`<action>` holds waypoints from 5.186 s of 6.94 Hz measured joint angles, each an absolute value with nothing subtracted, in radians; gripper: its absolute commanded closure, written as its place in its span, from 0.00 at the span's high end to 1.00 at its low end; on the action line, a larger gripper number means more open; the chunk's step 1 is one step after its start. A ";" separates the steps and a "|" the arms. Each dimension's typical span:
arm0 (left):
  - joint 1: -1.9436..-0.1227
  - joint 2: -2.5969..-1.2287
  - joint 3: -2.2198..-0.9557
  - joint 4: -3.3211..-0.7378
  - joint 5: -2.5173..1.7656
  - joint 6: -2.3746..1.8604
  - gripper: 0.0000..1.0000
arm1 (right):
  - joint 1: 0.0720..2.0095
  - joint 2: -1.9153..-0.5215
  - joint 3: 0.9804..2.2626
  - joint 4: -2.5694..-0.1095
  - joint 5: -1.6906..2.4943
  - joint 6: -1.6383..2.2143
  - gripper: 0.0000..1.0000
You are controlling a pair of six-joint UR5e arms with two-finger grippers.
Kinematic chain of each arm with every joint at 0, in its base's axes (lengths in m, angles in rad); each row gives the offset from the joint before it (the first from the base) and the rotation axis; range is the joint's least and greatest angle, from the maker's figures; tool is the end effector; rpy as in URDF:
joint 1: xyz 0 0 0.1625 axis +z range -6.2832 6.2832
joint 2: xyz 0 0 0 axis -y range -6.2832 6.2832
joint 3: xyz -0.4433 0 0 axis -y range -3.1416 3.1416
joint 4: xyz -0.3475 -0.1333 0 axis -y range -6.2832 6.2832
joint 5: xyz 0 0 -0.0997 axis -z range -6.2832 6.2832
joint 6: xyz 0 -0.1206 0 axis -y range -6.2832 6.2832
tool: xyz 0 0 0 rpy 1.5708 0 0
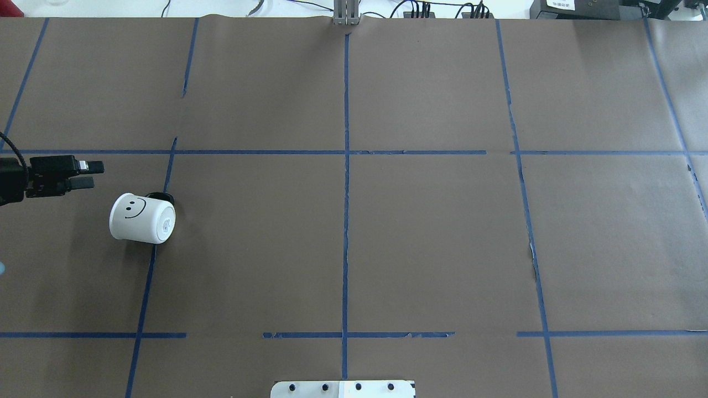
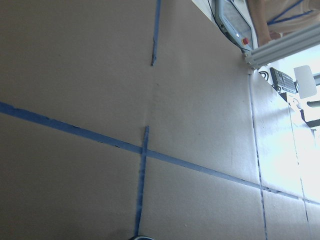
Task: Flip mug
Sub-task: 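Move the left gripper toward the white mug lying on its side, then close the left gripper on the rim of the white mug, then lift the mug with the left gripper toward the table center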
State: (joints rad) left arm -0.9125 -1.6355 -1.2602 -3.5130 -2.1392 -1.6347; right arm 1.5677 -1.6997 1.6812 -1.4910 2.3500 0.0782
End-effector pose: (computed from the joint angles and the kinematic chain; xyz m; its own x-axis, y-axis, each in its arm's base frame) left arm 0.2237 -0.4010 0.5778 -0.0981 0.0389 -0.9944 0.3344 0.9424 0.0039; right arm 0.0473 -0.3954 0.6881 0.7094 0.0329 0.7040 -0.0525 0.9986 0.0063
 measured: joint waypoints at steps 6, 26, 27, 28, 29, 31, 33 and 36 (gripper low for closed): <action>-0.856 -1.689 -1.167 -3.669 -2.105 -1.870 0.88 | 1.568 -1.700 1.681 -1.491 2.350 0.078 1.00; -0.756 -1.634 -1.323 -3.696 -1.996 -2.053 0.00 | 1.568 -1.700 1.682 -1.491 2.350 0.078 1.00; -0.757 -1.613 -1.416 -3.571 -1.989 -2.060 0.00 | 1.568 -1.700 1.683 -1.491 2.350 0.078 1.00; -0.755 -1.615 -1.500 -3.418 -1.986 -2.061 0.00 | 1.568 -1.700 1.683 -1.491 2.350 0.079 1.00; -0.752 -1.641 -1.569 -3.251 -1.984 -2.058 0.00 | 1.568 -1.700 1.683 -1.491 2.350 0.079 1.00; -0.728 -1.809 -1.640 -2.822 -1.984 -2.052 0.00 | 1.568 -1.700 1.683 -1.491 2.350 0.079 1.00; -0.676 -2.019 -1.651 -2.395 -1.984 -2.036 0.00 | 1.568 -1.700 1.683 -1.491 2.350 0.079 1.00; -0.613 -2.358 -1.561 -1.785 -1.988 -1.922 0.00 | 1.568 -1.700 1.683 -1.491 2.350 0.079 1.00</action>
